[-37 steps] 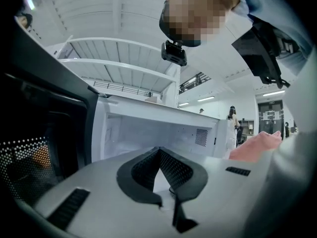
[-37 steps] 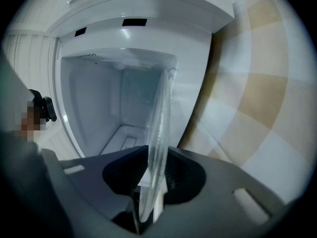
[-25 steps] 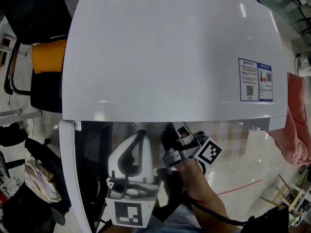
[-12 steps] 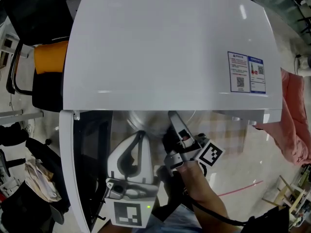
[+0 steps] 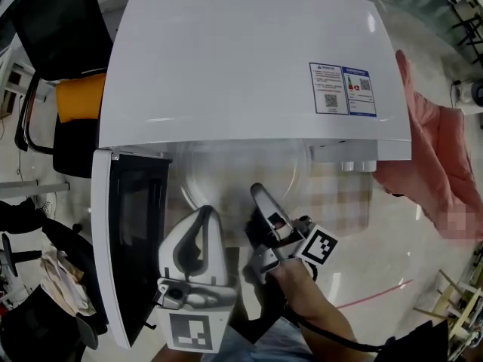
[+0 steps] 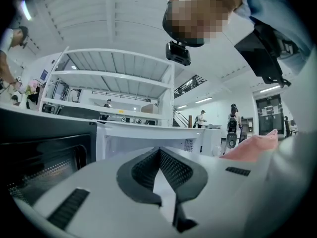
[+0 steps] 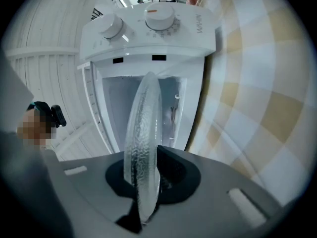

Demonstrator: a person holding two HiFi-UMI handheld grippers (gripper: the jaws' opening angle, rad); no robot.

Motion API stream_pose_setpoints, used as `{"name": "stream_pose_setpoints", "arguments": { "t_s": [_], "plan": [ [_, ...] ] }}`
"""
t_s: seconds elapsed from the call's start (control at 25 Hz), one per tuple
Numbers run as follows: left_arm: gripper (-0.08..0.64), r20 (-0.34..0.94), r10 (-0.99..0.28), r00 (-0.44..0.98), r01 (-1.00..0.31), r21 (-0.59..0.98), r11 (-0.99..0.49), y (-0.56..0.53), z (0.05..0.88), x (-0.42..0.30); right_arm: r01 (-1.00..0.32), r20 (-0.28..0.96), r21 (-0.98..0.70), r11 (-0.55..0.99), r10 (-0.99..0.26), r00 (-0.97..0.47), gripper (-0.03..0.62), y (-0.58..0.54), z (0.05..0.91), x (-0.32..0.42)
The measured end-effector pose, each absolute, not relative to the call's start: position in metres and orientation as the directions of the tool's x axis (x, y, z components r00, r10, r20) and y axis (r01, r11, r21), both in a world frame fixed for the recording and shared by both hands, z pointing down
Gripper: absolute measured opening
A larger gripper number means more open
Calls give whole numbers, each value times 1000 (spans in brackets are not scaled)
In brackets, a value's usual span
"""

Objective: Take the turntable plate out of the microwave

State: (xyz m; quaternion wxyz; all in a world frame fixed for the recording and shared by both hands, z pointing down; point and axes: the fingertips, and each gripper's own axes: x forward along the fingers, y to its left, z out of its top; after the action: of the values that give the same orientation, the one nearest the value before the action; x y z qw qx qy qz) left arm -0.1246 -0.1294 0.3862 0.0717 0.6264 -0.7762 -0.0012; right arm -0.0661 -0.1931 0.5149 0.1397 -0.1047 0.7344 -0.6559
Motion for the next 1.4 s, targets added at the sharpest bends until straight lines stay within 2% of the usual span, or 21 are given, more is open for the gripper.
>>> {"name": "stream_pose_setpoints", "arguments": {
  "t_s": [0.44, 0.64, 0.76, 1.4],
  "plan": [
    [6, 113, -970, -214, -975, 38, 220, -86, 355, -95, 37, -78, -990, 134, -319, -945, 31, -149, 469, -9],
    [6, 45, -977, -210, -977, 33, 211, -72, 319, -77, 47, -87, -990, 135, -308, -947, 31, -129, 437, 20],
    [6, 81, -975, -207, -978, 18, 209, -54, 314, -64, 63, -101, -989, 131, -304, -947, 31, -117, 414, 35],
    [6, -47, -982, -185, -981, -40, 187, -51, 232, -41, 98, -162, -972, 216, -304, -939, 31, -120, 318, 64]
  ]
}}
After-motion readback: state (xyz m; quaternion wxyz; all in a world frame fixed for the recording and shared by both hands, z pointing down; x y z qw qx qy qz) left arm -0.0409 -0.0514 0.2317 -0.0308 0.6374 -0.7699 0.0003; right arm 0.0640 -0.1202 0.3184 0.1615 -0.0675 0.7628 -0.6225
